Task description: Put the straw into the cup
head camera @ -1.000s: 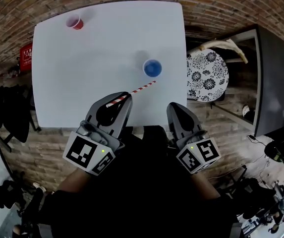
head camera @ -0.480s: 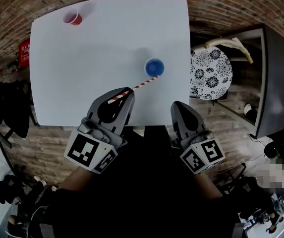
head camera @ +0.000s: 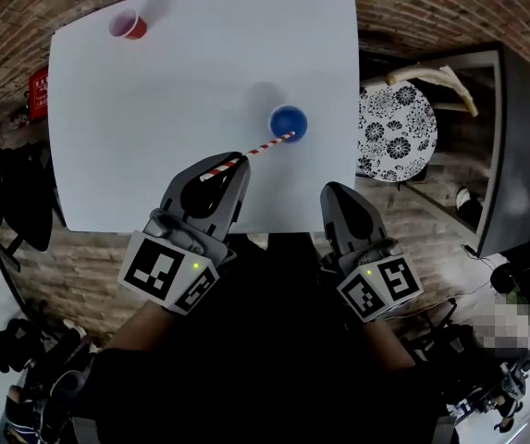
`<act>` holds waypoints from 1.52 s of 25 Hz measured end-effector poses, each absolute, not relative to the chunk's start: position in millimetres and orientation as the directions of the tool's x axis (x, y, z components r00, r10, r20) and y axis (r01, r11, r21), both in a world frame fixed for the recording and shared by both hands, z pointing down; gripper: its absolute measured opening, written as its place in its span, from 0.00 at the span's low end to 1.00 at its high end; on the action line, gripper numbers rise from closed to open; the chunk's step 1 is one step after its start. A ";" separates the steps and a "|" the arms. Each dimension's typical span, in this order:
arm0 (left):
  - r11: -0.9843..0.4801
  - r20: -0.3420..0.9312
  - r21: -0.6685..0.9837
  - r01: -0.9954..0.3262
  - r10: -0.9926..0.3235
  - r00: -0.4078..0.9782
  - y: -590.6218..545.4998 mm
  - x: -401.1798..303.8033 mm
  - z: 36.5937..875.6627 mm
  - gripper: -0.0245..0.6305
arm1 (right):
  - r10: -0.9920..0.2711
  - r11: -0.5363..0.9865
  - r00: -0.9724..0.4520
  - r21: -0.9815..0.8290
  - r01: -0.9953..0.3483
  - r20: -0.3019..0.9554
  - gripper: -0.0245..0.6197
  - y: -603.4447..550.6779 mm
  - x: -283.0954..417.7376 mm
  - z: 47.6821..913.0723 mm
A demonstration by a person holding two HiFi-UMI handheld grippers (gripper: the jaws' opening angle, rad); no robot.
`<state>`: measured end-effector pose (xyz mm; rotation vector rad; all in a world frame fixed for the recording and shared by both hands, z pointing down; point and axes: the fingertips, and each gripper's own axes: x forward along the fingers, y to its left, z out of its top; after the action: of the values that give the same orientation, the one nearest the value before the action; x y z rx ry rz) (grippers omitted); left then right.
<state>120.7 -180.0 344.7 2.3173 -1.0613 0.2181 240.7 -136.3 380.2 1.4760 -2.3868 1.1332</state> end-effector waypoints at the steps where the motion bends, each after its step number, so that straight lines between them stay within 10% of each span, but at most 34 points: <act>1: -0.517 0.373 0.435 -0.737 -0.642 0.670 -181.0 121.7 346.8 0.09 | -0.724 0.245 -0.518 -0.532 -0.811 0.456 0.08 -137.7 242.1 381.4; 38: -0.477 0.454 0.454 -0.753 -0.603 0.656 -212.7 133.5 410.9 0.09 | -0.687 0.192 -0.525 -0.572 -0.798 0.502 0.08 -163.9 243.8 418.3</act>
<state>133.5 -212.7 410.9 2.2365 -1.0457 0.3068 243.8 -163.9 418.3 1.4544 -2.3186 1.2469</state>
